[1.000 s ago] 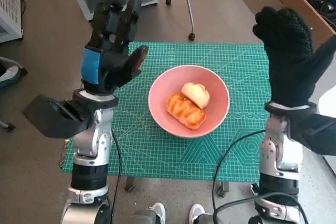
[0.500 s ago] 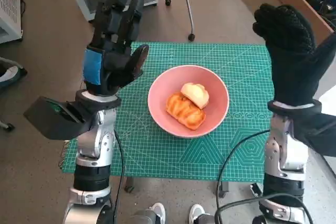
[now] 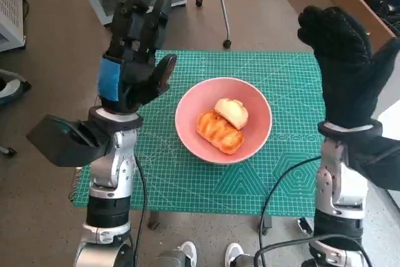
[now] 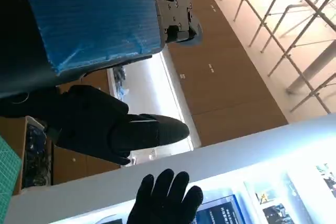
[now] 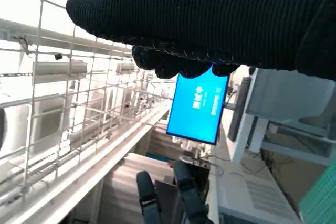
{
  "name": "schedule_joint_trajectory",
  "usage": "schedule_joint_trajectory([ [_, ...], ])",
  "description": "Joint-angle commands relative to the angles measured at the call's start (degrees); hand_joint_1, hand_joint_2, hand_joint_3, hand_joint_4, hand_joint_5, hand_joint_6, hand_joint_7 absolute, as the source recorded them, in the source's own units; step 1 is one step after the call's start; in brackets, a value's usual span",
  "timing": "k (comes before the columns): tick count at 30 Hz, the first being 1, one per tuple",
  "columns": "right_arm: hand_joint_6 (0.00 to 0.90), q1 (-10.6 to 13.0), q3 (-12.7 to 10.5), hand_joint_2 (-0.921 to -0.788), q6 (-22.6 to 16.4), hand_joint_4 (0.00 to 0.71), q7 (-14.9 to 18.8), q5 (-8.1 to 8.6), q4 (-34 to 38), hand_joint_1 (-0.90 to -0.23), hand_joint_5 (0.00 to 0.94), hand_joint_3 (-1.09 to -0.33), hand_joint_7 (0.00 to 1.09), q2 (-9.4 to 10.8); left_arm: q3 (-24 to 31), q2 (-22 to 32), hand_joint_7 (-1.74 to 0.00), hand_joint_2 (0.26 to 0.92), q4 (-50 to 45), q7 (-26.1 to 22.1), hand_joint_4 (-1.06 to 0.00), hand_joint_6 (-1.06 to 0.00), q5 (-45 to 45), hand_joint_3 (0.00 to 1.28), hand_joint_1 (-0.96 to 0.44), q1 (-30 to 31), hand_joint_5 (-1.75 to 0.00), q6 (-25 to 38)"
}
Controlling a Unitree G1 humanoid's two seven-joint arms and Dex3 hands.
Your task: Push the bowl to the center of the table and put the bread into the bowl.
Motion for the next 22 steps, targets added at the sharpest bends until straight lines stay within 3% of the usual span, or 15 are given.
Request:
schedule_joint_trajectory([
  [1, 0.158, 1.77, 0.50, -0.921, 1.40, 0.323, -0.97, -1.12, -0.78, -0.541, 0.000, -0.549, 0.52, -0.12, 0.07, 0.58, -0.50, 0.921, -1.05, -0.20, -0.09, 0.00, 0.03, 0.42, -0.60, -0.38, -0.02, 0.07],
  [22, 0.161, 3.35, 1.22, -0.921, 2.01, 0.321, -2.40, -2.70, -2.50, -0.534, 0.003, -0.562, 0.52, 0.17, -0.19, 0.32, -0.50, 0.921, -2.56, 0.15, -0.09, 0.00, 0.03, 0.43, -0.59, 0.60, -0.02, 1.45],
])
